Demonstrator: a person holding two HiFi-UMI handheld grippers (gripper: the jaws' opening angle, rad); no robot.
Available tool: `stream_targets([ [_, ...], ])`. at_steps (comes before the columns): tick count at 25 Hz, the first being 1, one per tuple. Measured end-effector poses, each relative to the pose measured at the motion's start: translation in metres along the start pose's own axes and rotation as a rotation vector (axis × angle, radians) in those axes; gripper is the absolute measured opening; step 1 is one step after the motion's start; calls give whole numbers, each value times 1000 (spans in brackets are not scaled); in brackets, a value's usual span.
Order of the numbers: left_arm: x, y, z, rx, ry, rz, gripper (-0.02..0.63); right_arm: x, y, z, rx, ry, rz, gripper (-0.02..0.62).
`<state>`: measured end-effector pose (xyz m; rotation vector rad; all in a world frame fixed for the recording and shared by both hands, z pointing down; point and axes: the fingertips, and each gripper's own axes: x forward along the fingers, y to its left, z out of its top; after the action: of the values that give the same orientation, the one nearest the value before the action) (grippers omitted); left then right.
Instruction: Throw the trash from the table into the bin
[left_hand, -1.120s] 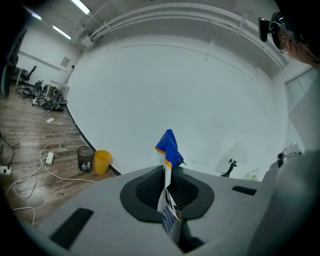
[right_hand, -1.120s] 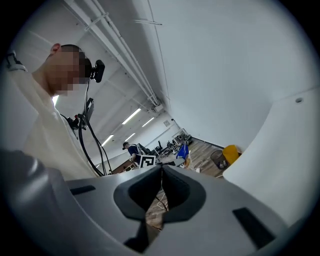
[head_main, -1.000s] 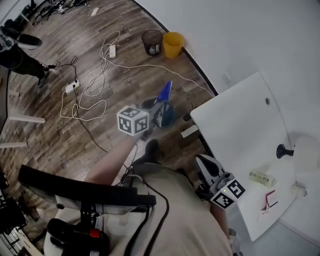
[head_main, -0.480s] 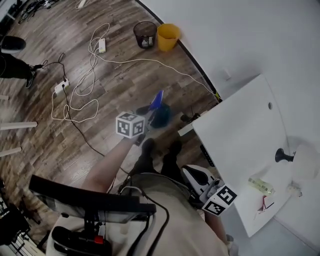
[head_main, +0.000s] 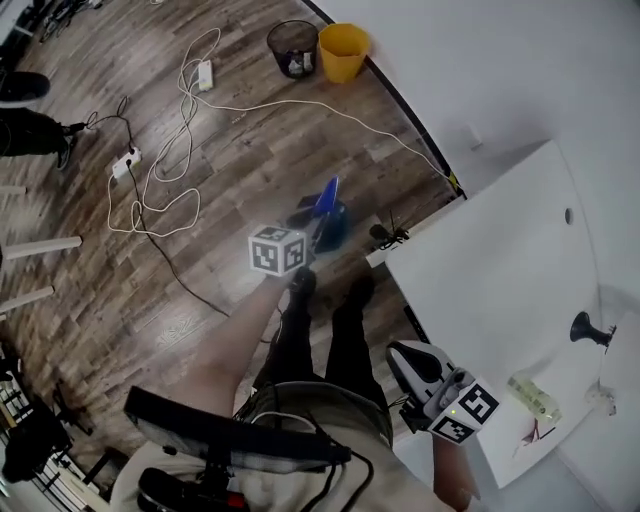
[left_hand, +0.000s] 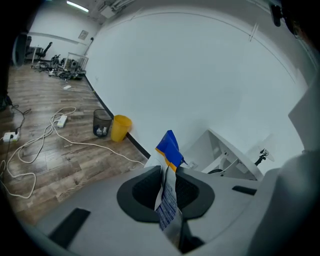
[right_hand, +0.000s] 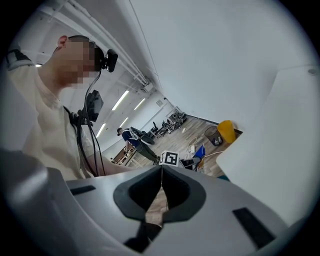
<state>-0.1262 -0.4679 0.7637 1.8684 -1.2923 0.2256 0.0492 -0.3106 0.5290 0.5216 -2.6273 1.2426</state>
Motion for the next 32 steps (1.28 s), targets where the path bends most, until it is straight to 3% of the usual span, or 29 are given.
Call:
stream_targets([
  [3, 11, 12, -19, -27, -2, 17, 19, 14, -10, -10, 6, 30, 18, 14],
  [9, 42, 51, -44, 3, -4, 20, 18, 46, -24, -26, 24, 8, 38, 14],
  [13, 70, 82, -59, -15, -24, 37, 18, 67, -30, -61, 59, 48, 64, 14],
  [17, 85, 105, -84, -8, 11, 60, 18, 82, -33, -87, 105, 97, 86, 14],
  [23, 105, 136, -129, -5, 97, 87, 18, 87, -57, -90, 146, 88, 83, 14],
  [32, 120, 158, -169, -10, 172, 95, 18, 102, -62, -104, 139, 96, 140, 14],
])
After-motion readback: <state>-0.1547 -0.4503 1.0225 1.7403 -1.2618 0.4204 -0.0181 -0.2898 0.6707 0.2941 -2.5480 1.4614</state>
